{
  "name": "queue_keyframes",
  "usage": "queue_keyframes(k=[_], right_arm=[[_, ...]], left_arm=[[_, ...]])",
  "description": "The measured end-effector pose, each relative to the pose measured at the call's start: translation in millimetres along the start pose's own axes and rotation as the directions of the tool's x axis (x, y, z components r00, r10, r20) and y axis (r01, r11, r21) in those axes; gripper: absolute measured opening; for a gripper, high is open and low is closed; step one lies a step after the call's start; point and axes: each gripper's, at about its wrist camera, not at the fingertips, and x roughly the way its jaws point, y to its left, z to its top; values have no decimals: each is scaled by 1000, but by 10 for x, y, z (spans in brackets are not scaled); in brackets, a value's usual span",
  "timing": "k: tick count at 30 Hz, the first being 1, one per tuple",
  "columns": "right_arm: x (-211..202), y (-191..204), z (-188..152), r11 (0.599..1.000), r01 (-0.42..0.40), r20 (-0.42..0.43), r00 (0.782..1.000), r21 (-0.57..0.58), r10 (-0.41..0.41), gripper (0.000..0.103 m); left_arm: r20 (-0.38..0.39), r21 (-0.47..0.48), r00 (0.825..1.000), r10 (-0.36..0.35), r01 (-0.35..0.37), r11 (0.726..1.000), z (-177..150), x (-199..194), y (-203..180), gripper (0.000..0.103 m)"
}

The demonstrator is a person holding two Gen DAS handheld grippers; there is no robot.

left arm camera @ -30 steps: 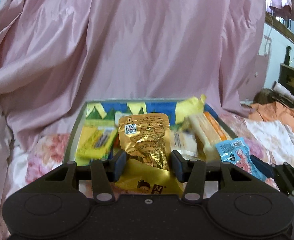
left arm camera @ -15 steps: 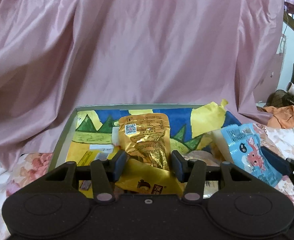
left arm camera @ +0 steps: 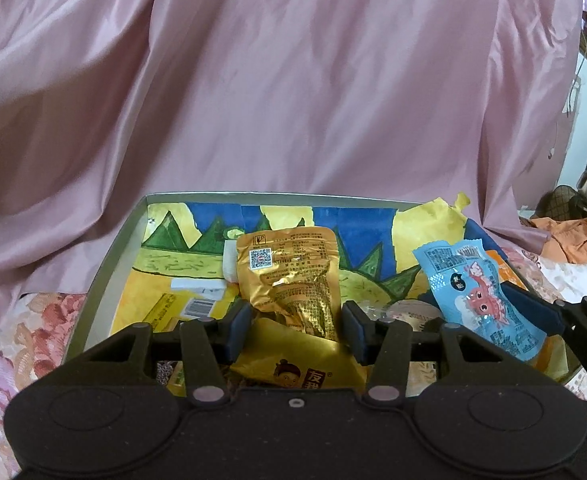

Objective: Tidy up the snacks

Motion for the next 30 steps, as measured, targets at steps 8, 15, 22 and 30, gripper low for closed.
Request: queue_keyframes(k=[8, 15, 22, 30], right_arm=[[34, 26, 24, 1000, 14, -6, 1000, -5, -14, 67], [15, 10, 18, 999, 31, -9, 999, -6, -31, 74], [-62, 7, 27, 999, 46, 0, 999, -1, -46, 86], [-284, -51, 84, 997, 66, 40, 997, 40, -67, 97]], left_arm=[[-16, -50, 1000, -7, 6, 999, -4, 33, 36, 54], [12, -85, 1000, -6, 7, 996, 15, -43, 63, 71], [50, -121, 999, 6, 1, 993, 43, -201, 69, 90], [91, -155, 996, 24, -9, 988, 25, -408, 72, 102]])
